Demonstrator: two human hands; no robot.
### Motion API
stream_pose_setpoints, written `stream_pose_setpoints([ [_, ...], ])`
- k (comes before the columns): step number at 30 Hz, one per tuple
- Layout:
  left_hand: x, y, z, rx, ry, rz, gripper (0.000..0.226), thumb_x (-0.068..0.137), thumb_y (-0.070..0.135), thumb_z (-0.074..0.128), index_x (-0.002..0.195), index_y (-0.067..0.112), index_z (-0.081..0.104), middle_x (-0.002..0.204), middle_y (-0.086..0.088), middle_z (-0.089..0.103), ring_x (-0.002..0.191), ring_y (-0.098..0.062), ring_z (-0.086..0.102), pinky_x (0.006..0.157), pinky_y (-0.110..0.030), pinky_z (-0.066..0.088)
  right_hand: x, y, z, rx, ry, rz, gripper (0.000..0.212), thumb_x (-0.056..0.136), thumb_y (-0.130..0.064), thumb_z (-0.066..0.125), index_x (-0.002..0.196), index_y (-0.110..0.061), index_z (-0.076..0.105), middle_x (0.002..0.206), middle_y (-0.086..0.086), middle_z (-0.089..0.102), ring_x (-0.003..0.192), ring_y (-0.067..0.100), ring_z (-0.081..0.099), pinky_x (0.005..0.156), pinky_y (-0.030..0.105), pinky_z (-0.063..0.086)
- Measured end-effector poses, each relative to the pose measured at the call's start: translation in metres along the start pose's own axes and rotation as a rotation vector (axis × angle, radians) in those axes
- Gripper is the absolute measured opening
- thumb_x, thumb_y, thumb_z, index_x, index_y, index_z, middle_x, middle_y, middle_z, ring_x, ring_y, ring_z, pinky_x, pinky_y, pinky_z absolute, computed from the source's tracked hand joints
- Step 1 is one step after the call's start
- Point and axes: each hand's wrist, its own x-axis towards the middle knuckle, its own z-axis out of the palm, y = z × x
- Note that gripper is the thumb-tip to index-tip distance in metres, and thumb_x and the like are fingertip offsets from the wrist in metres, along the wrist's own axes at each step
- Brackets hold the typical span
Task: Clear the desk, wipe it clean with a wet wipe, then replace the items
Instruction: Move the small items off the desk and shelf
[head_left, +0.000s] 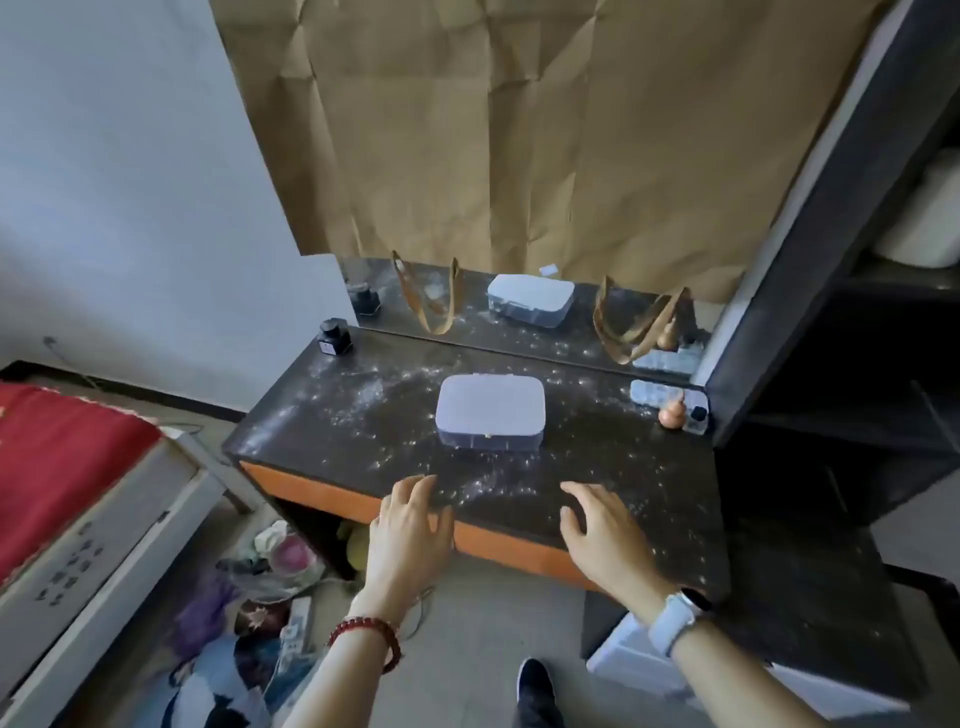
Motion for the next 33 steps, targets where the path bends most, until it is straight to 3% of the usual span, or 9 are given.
stream_pose_setpoints([
  [5, 0.100, 0.008, 0.025, -0.220, -0.092, -0.227, 0.054, 0.089, 0.031, 0.051, 0.136, 0.012, 0.034, 0.140, -0.013, 0.036, 0.127, -0.030, 0.035, 0.103, -0.043, 0.035, 0.105, 0.012, 0.012, 0.150, -0.083, 0.154, 0.047, 0.095, -0.024, 0.043, 0.139, -0.009, 0.035, 0.142, 0.009, 0.041, 0.132, 0.022, 0.037, 0.109, 0.032, 0.031],
  [10, 0.168, 0.002, 0.048, -0.207, -0.167, -0.360, 0.071, 0.086, 0.044, 0.051, 0.142, 0.011, 0.021, 0.144, -0.015, 0.028, 0.129, -0.036, 0.027, 0.103, -0.048, 0.030, 0.180, 0.019, 0.028, 0.165, -0.205, 0.313, 0.061, 0.096, -0.029, 0.042, 0.145, -0.003, 0.015, 0.148, 0.016, 0.027, 0.137, 0.028, 0.028, 0.112, 0.036, 0.027],
  [13, 0.199, -0.004, 0.059, -0.227, -0.208, -0.422, 0.079, 0.084, 0.051, 0.052, 0.142, 0.009, 0.019, 0.146, -0.014, 0.027, 0.132, -0.035, 0.024, 0.106, -0.048, 0.026, 0.207, 0.023, 0.042, 0.227, -0.294, 0.438, 0.062, 0.096, -0.031, 0.044, 0.141, 0.003, 0.021, 0.145, 0.020, 0.031, 0.134, 0.031, 0.033, 0.110, 0.038, 0.030],
  [15, 0.215, -0.006, 0.066, -0.230, -0.248, -0.404, 0.076, 0.082, 0.051, 0.055, 0.137, 0.006, 0.028, 0.140, -0.014, 0.037, 0.126, -0.035, 0.031, 0.103, -0.045, 0.029, 0.217, 0.026, 0.052, 0.275, -0.291, 0.460, 0.047, 0.093, -0.029, 0.049, 0.128, 0.001, 0.041, 0.130, 0.019, 0.048, 0.121, 0.033, 0.046, 0.101, 0.041, 0.040],
  [17, 0.225, -0.006, 0.072, -0.235, -0.251, -0.391, 0.070, 0.078, 0.048, 0.062, 0.125, 0.003, 0.037, 0.128, -0.015, 0.046, 0.117, -0.035, 0.038, 0.098, -0.043, 0.033, 0.221, 0.025, 0.060, 0.285, -0.267, 0.479, 0.038, 0.090, -0.026, 0.053, 0.116, 0.000, 0.049, 0.117, 0.017, 0.055, 0.111, 0.032, 0.052, 0.092, 0.042, 0.045],
  [25, 0.221, 0.005, 0.077, -0.283, -0.241, -0.344, 0.076, 0.073, 0.036, 0.072, 0.125, -0.003, 0.033, 0.124, -0.022, 0.042, 0.114, -0.036, 0.036, 0.097, -0.043, 0.031, 0.214, 0.016, 0.064, 0.374, -0.061, 0.562, 0.035, 0.087, -0.016, 0.055, 0.119, -0.003, 0.048, 0.115, 0.015, 0.049, 0.109, 0.029, 0.049, 0.094, 0.040, 0.044],
  [30, 0.216, 0.037, 0.078, -0.279, -0.315, -0.202, 0.079, 0.075, 0.038, 0.069, 0.133, 0.005, 0.027, 0.127, -0.018, 0.040, 0.116, -0.033, 0.033, 0.099, -0.043, 0.030, 0.180, 0.040, 0.042, 0.443, 0.070, 0.652, 0.032, 0.085, -0.023, 0.058, 0.113, -0.008, 0.054, 0.109, 0.012, 0.059, 0.101, 0.027, 0.059, 0.085, 0.041, 0.051],
  [33, 0.209, 0.069, 0.084, -0.264, -0.388, -0.079, 0.077, 0.077, 0.039, 0.066, 0.135, 0.007, 0.027, 0.128, -0.016, 0.039, 0.117, -0.032, 0.033, 0.100, -0.041, 0.029, 0.149, 0.055, 0.025, 0.481, 0.165, 0.735, 0.031, 0.088, -0.023, 0.057, 0.115, -0.007, 0.052, 0.110, 0.009, 0.057, 0.105, 0.025, 0.056, 0.090, 0.039, 0.047],
])
